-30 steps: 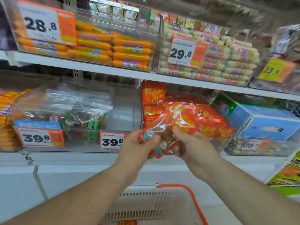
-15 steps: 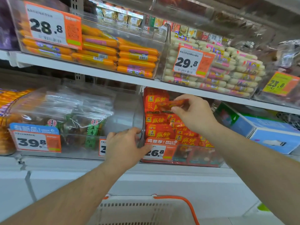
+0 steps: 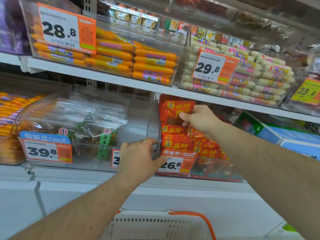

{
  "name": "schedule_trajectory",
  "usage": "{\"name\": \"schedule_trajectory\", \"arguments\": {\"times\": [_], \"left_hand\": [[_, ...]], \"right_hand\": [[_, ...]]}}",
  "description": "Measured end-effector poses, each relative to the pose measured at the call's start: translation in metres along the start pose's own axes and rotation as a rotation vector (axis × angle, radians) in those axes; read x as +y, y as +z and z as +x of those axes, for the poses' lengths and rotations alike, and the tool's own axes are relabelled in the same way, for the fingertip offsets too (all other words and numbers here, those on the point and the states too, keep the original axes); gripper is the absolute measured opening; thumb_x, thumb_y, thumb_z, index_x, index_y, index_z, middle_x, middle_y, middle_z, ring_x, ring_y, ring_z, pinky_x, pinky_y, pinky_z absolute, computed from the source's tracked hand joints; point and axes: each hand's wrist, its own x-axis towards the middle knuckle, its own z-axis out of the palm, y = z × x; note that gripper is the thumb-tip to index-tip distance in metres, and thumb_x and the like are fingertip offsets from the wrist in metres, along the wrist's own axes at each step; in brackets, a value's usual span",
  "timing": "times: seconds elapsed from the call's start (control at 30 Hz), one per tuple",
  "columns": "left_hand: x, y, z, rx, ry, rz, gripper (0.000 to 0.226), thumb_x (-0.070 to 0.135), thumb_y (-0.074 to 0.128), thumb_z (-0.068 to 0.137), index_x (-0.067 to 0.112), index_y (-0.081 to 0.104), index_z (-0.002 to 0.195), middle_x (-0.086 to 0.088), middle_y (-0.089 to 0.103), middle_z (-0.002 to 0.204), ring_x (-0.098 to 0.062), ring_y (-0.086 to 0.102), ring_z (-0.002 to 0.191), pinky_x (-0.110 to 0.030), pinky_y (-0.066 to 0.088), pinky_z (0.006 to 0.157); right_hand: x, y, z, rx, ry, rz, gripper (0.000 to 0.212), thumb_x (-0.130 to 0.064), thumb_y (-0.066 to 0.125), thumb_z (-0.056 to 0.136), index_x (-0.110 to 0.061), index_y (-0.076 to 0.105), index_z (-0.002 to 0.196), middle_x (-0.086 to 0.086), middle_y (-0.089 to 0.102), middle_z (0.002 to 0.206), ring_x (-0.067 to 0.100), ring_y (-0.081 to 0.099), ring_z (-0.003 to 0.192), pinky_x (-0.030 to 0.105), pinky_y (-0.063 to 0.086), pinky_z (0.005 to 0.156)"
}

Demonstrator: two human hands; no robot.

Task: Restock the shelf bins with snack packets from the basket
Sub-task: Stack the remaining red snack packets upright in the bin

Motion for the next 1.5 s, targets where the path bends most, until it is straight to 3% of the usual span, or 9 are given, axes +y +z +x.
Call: {"name": "schedule_trajectory", "arguments": {"times": [0.3,0.83,0.93,1.0,1.07,1.17,1.27,1.4,1.5], "left_hand": [[0.001,0.002,-0.001,0.046,0.018,-0.013,0.061,0.071,0.062,0.077,0.034,0.055,0.126,0.017,0.067,0.113,-0.005,0.059,0.106,-0.027,0.020,0.080],[0.005,-0.007,-0.003,-0.026,0.014,-0.018,0.064,0.070,0.063,0.076,0.032,0.055,0.127,0.016,0.065,0.115,-0.006,0.059,0.106,-0.028,0.019,0.080],[-0.002,-0.008,-0.005,0.089,0.105,-0.055,0.057,0.058,0.072,0.077,0.024,0.061,0.122,0.007,0.062,0.114,-0.013,0.059,0.103,-0.030,0.023,0.085],[-0.008,-0.009,-0.009,0.320,0.369,0.018,0.038,0.041,0.073,0.076,0.018,0.067,0.105,0.000,0.061,0.102,-0.020,0.060,0.091,-0.033,0.028,0.084],[-0.013,-0.011,-0.017,0.364,0.609,0.039,0.027,0.031,0.064,0.076,0.014,0.068,0.096,-0.003,0.062,0.092,-0.023,0.058,0.083,-0.034,0.034,0.078],[-0.031,-0.009,-0.041,0.066,0.666,-0.001,0.030,0.032,0.053,0.079,0.013,0.067,0.097,-0.001,0.064,0.085,-0.024,0.062,0.077,-0.030,0.044,0.069],[-0.056,0.001,-0.071,-0.453,0.505,0.139,0.032,0.035,0.052,0.088,0.019,0.064,0.114,0.004,0.066,0.101,-0.022,0.063,0.091,-0.031,0.047,0.080],[-0.083,0.012,-0.100,-0.892,0.349,0.383,0.036,0.034,0.051,0.094,0.026,0.054,0.129,0.002,0.059,0.126,-0.021,0.057,0.110,-0.034,0.045,0.088],[-0.102,0.022,-0.120,-1.042,0.383,0.506,0.031,0.033,0.051,0.093,0.028,0.057,0.122,-0.001,0.063,0.118,-0.025,0.061,0.103,-0.037,0.051,0.080]], "right_hand": [[0.003,0.013,0.006,-0.072,0.091,-0.050,0.025,-0.031,0.065,0.094,-0.020,0.065,0.116,0.000,0.070,0.109,0.023,0.066,0.101,0.047,0.051,0.097],[0.008,0.020,0.012,-0.035,0.180,-0.067,0.036,-0.034,0.067,0.092,-0.014,0.061,0.122,0.003,0.068,0.111,0.026,0.065,0.102,0.047,0.052,0.095],[0.017,0.017,0.003,0.120,0.145,-0.149,0.039,-0.032,0.071,0.089,-0.011,0.061,0.120,0.002,0.065,0.107,0.024,0.063,0.103,0.038,0.052,0.092],[0.024,0.019,-0.010,0.353,-0.003,-0.279,0.033,-0.030,0.070,0.086,-0.013,0.065,0.114,0.004,0.065,0.109,0.024,0.061,0.105,0.027,0.047,0.089],[0.030,0.028,-0.033,0.538,-0.282,-0.313,0.019,-0.021,0.065,0.084,-0.013,0.066,0.101,0.004,0.062,0.099,0.024,0.060,0.096,0.023,0.038,0.081],[0.042,0.062,-0.077,0.573,-0.671,-0.235,0.014,-0.008,0.060,0.077,-0.005,0.065,0.089,0.010,0.059,0.087,0.027,0.058,0.082,0.031,0.043,0.078],[0.070,0.119,-0.118,0.416,-0.738,-0.116,0.010,-0.002,0.058,0.075,-0.002,0.063,0.084,0.007,0.056,0.082,0.021,0.052,0.080,0.027,0.041,0.072],[0.128,0.201,-0.148,0.014,-0.297,-0.095,0.010,-0.007,0.057,0.080,-0.008,0.066,0.083,0.002,0.060,0.085,0.014,0.050,0.077,0.028,0.044,0.073],[0.170,0.255,-0.172,-0.354,0.078,-0.150,0.017,-0.012,0.056,0.086,-0.021,0.068,0.077,0.001,0.067,0.084,0.018,0.059,0.076,0.036,0.050,0.071]]}}
